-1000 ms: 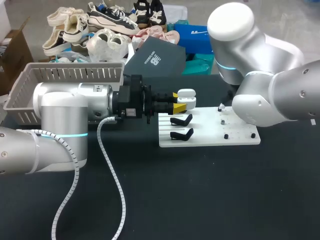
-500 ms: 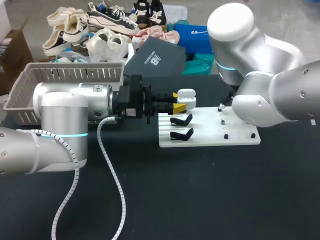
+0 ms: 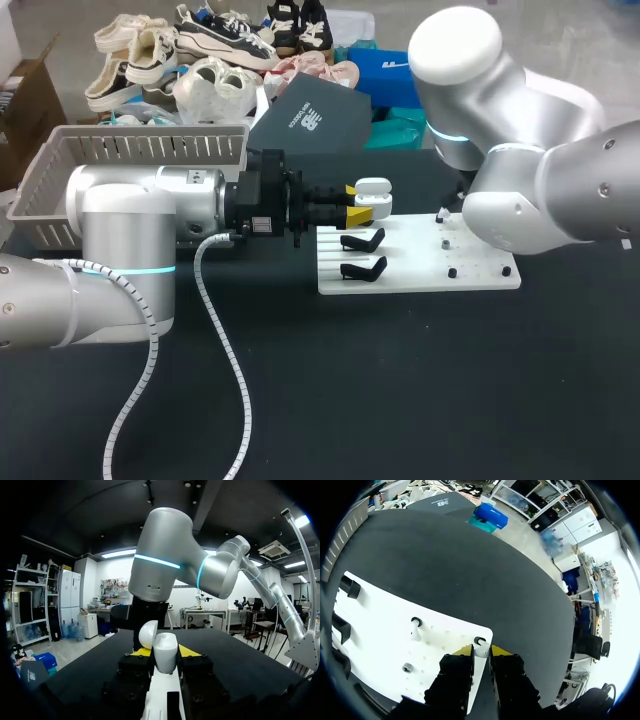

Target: Pick up each earbud case from the left stands, insert the matching earbuds, close the lid, and place the case in the box.

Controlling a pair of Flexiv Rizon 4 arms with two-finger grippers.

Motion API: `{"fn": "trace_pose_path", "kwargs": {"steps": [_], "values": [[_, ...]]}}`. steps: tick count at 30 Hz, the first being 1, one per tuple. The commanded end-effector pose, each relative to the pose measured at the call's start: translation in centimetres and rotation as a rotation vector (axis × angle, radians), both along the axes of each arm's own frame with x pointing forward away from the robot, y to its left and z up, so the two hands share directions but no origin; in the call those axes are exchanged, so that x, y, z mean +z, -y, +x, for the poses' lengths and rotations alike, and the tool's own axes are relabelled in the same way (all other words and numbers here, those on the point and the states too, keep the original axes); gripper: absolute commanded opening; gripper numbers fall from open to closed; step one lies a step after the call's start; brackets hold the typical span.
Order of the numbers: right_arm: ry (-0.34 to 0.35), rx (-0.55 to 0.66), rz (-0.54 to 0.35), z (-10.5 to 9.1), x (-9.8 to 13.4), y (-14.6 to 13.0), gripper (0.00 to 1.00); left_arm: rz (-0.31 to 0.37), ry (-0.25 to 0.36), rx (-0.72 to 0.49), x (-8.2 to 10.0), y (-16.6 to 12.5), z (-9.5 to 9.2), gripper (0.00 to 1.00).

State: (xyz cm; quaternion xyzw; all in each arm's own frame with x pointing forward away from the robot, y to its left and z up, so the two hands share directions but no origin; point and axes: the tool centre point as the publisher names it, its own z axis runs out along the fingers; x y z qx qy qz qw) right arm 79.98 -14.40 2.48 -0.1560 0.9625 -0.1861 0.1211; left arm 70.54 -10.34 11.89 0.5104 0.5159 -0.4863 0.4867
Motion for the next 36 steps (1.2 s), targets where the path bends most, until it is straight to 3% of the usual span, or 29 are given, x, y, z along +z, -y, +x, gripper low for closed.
{"fn": "trace_pose_path", "kwargs": {"steps": [1,6,12,22,30,36], "values": [[0.011,-0.003,-0.001,-0.7,0.1,0.1,0.0,-0.001,0.0,-0.002,0.0,0.0,0.1,0.0],[0.022,-0.007,-0.001,-1.2,0.9,0.1,0.0,-0.001,0.0,-0.002,0.0,0.0,0.1,0.0],[0.085,-0.006,0.025,-2.3,4.5,-0.1,0.0,-0.001,0.0,-0.002,0.0,0.0,0.1,0.0],[0.24,0.082,0.087,-7.3,12.6,-2.5,0.0,-0.001,0.0,-0.002,0.0,0.0,0.1,0.0],[0.316,0.192,0.133,-11.6,17.0,-6.1,0.0,-0.001,0.0,-0.002,0.0,0.0,0.1,0.0],[0.406,0.252,0.164,-13.6,19.7,-9.4,0.0,-0.001,0.0,-0.002,0.0,0.0,0.1,0.0]]}}
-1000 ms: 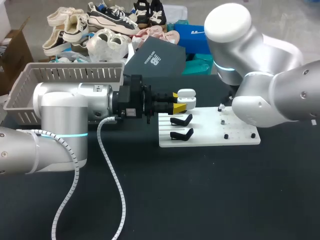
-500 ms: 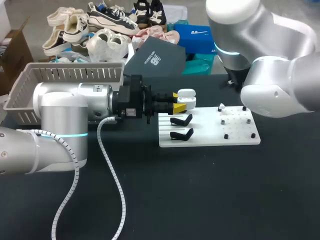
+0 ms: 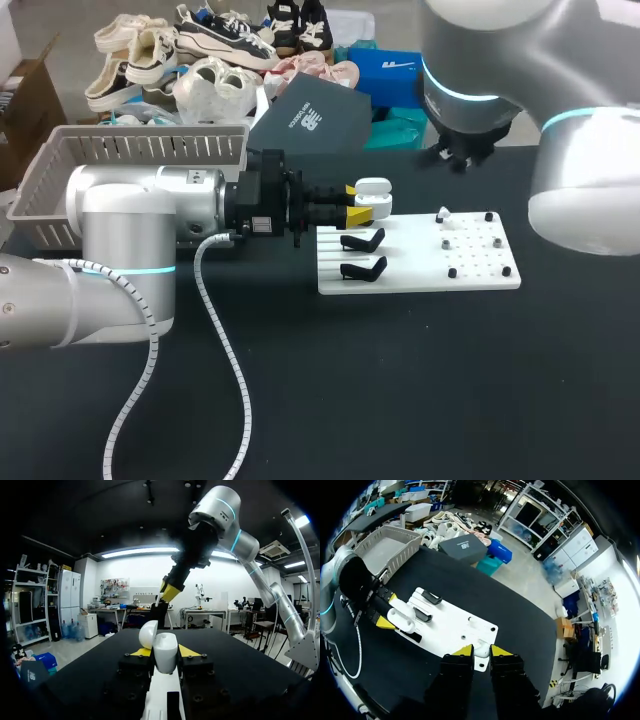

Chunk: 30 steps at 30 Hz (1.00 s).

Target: Pick up each earbud case from the left stands, insert the matching earbuds, close the lid, and place the case in the box.

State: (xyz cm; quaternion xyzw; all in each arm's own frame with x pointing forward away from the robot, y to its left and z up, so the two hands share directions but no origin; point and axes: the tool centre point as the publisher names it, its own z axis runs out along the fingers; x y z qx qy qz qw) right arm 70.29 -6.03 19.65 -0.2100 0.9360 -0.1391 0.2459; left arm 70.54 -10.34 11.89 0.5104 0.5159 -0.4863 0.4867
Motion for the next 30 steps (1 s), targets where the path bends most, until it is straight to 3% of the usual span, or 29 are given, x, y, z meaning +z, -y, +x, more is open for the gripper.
{"fn": "trace_pose_path", "kwargs": {"steps": [1,12,20,30], "values": [[0.193,0.08,0.067,-4.0,2.6,-1.3,0.0,-0.001,0.0,-0.002,0.0,0.0,0.1,0.0],[0.159,0.156,0.114,-5.5,1.6,-6.9,0.0,-0.001,0.0,-0.002,0.0,0.0,0.1,0.0],[0.019,0.158,0.097,-5.3,0.1,-9.4,0.0,-0.001,0.0,-0.002,0.0,0.0,0.1,0.0],[-0.116,0.139,0.094,-4.8,-0.4,-9.6,0.0,-0.001,0.0,-0.002,0.0,0.0,0.1,0.0]]}}
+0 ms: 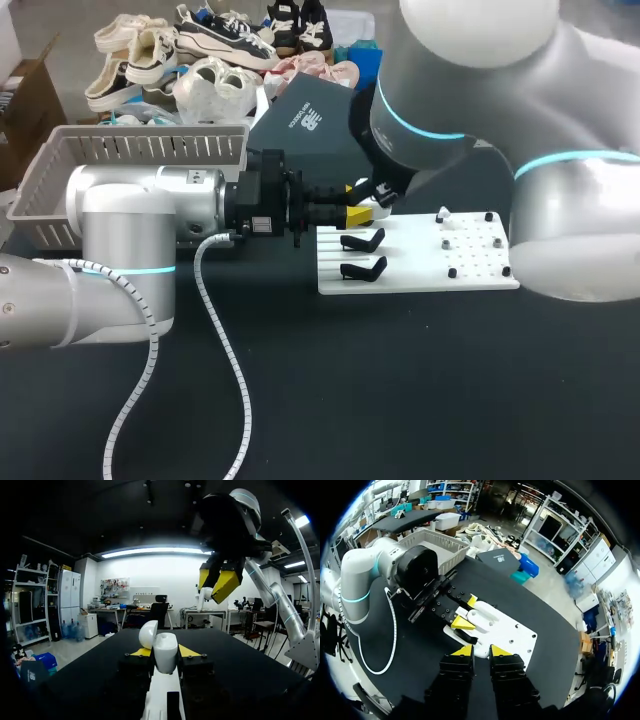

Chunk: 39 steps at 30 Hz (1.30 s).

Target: Pick up each earbud case from the left stands, insert the matching earbuds, close the lid, and place the case in the box.

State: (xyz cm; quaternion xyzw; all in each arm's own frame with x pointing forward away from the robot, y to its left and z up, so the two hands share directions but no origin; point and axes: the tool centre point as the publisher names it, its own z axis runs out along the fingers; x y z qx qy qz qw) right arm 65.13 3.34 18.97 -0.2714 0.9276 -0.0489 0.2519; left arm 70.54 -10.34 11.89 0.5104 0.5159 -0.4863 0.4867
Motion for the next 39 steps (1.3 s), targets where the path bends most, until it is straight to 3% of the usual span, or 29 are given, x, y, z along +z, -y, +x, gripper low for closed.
{"fn": "trace_pose_path", "kwargs": {"steps": [1,24,29,32,33,39], "values": [[-0.083,-0.019,-0.053,0.4,0.3,-0.2,0.0,-0.001,0.0,-0.002,0.0,0.0,0.1,0.0],[-0.09,-0.029,-0.076,0.1,0.3,0.4,0.0,-0.001,0.0,-0.002,0.0,0.0,0.1,0.0],[-0.162,-0.226,-0.044,1.9,0.6,-0.4,0.0,-0.001,0.0,-0.002,0.0,0.0,0.1,0.0],[-0.249,-0.359,-0.005,2.6,0.8,-0.5,0.0,-0.001,0.0,-0.002,0.0,0.0,0.1,0.0],[-0.289,-0.407,0.003,2.7,0.8,-0.5,0.0,-0.001,0.0,-0.002,0.0,0.0,0.1,0.0],[-0.349,-0.534,-0.01,2.4,0.2,-0.7,0.0,-0.001,0.0,-0.002,0.0,0.0,0.1,0.0]]}}
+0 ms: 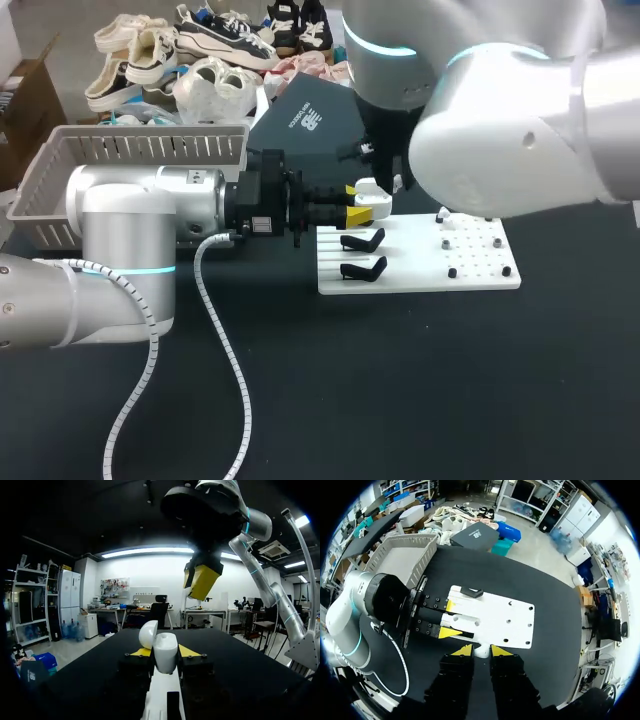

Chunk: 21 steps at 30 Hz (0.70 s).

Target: Pick up each earbud case from the left stands, insert the matching earbuds, close the lid, and place the case in the box.

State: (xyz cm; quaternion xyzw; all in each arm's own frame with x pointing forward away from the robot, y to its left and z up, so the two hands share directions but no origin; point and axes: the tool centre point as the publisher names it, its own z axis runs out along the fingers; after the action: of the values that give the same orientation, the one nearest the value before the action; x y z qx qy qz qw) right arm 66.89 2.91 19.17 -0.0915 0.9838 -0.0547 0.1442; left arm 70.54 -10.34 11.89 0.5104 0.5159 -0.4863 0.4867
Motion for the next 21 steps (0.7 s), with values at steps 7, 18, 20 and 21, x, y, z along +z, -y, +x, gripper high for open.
{"fn": "trace_pose_path", "kwargs": {"steps": [7,18,20,21], "values": [[-0.158,-0.196,-0.063,-0.04,-0.52,-0.48,0.0,-0.001,0.0,-0.002,-0.04,0.01,0.11,0.0],[-0.158,-0.196,-0.063,-0.04,-0.52,-0.48,0.0,-0.001,0.0,-0.002,-0.04,0.01,0.11,0.0],[-0.158,-0.196,-0.063,-0.04,-0.52,-0.48,0.0,-0.001,0.0,-0.002,-0.04,0.01,0.11,0.0],[-0.17,-0.218,-0.052,0.08,-0.5,-0.49,0.0,-0.001,0.0,-0.002,-0.04,0.01,0.11,0.0]]}}
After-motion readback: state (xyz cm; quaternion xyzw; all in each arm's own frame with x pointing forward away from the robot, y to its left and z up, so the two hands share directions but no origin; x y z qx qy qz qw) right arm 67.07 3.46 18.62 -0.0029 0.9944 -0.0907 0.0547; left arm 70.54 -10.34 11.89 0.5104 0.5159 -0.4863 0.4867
